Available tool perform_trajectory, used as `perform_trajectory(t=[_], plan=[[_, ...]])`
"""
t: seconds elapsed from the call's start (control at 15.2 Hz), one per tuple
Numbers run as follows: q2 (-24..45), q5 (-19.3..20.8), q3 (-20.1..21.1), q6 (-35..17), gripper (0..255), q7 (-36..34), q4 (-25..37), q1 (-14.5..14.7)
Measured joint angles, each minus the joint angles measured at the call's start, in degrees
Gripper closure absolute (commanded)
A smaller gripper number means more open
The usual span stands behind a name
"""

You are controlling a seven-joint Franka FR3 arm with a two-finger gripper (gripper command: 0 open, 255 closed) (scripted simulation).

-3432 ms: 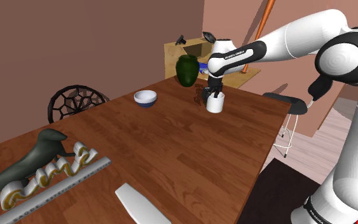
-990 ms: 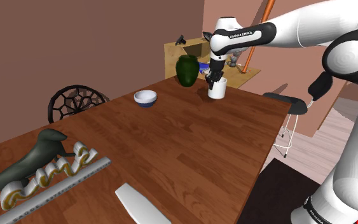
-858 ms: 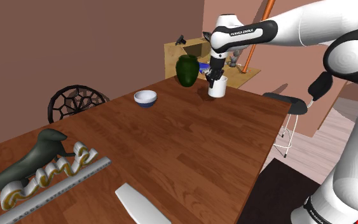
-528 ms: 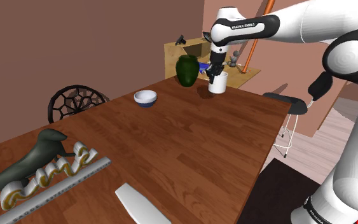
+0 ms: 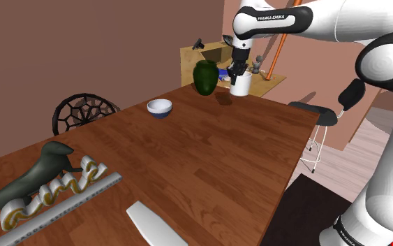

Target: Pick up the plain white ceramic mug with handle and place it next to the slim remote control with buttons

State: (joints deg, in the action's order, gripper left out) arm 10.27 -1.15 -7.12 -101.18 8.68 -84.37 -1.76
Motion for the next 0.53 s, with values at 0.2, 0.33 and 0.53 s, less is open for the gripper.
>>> perform_trajectory(t=[0.2, 0.33, 0.53], plan=[[-4.4, 1.0, 1.1, -1.0, 255, -2.9, -5.4, 1.8], [-7.7, 1.6, 2.0, -1.9, 255, -5.0, -9.6, 3.0], [-12.6, 2.4, 3.7, -2.8, 255, -8.6, -15.5, 4.8]])
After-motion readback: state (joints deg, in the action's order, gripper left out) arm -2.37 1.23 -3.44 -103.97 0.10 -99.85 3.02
